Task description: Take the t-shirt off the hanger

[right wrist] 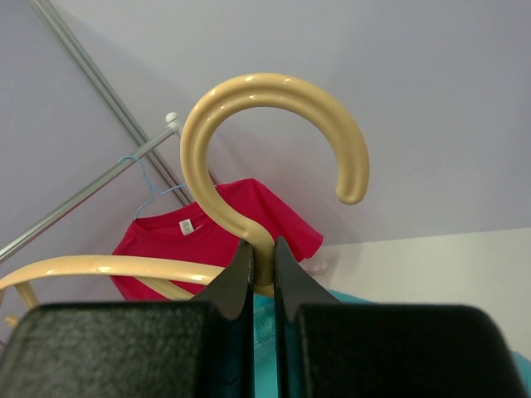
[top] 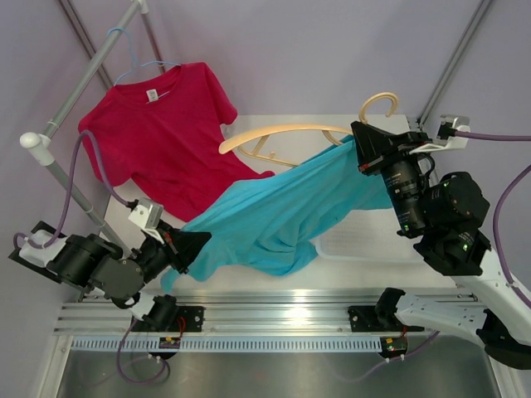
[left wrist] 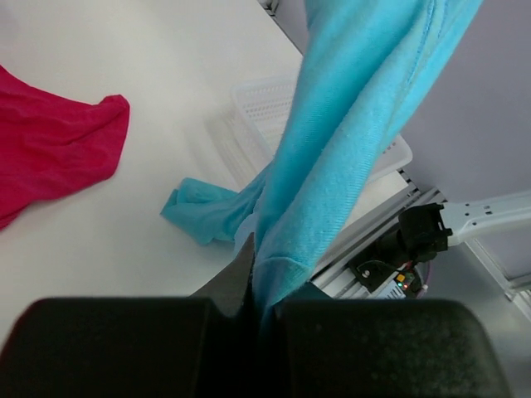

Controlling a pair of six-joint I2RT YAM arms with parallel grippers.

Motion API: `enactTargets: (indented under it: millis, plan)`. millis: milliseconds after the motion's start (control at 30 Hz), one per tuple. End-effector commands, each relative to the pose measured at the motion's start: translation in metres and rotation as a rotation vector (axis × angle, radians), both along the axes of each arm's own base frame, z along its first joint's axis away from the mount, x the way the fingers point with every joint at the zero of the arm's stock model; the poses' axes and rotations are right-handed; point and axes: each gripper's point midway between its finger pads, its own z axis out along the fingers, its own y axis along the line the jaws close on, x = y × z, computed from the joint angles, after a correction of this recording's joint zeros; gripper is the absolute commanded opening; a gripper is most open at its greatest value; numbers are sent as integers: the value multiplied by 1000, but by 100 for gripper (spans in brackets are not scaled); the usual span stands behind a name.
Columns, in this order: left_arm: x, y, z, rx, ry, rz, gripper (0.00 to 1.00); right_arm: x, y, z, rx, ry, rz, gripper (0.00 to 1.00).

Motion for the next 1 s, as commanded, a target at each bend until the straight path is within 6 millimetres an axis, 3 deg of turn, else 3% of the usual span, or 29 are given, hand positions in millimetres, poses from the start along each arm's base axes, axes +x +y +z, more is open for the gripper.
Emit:
enactTargets:
  millis: [0, 267, 400, 567, 667, 733, 800, 900, 967]
  plan:
    - [8, -2, 4, 7, -59, 88, 0, -11, -16, 52, 143, -108, 7, 0]
    - [1, -25, -21, 61, -97, 140, 0, -30, 24, 76, 372, -128, 288, 0]
    - [-7, -42, -25, 129, -141, 136, 0, -47, 29, 98, 470, -147, 409, 0]
    - [-13, -60, -22, 181, -184, 141, 0, -54, 29, 106, 504, -146, 452, 0]
    - [-9, -69, -25, 210, -189, 179, 0, -58, 26, 107, 512, -145, 464, 0]
    - [10, -70, -38, 240, -79, 217, 0, -62, 20, 108, 511, -143, 463, 0]
    - [23, -69, -47, 256, -27, 255, 0, -62, 15, 96, 493, -94, 440, 0]
    - [53, -52, -49, 277, -20, 394, 0, -75, -23, 79, 508, -101, 377, 0]
    - [62, -44, -38, 281, -45, 440, 0, -77, -39, 65, 487, -86, 320, 0]
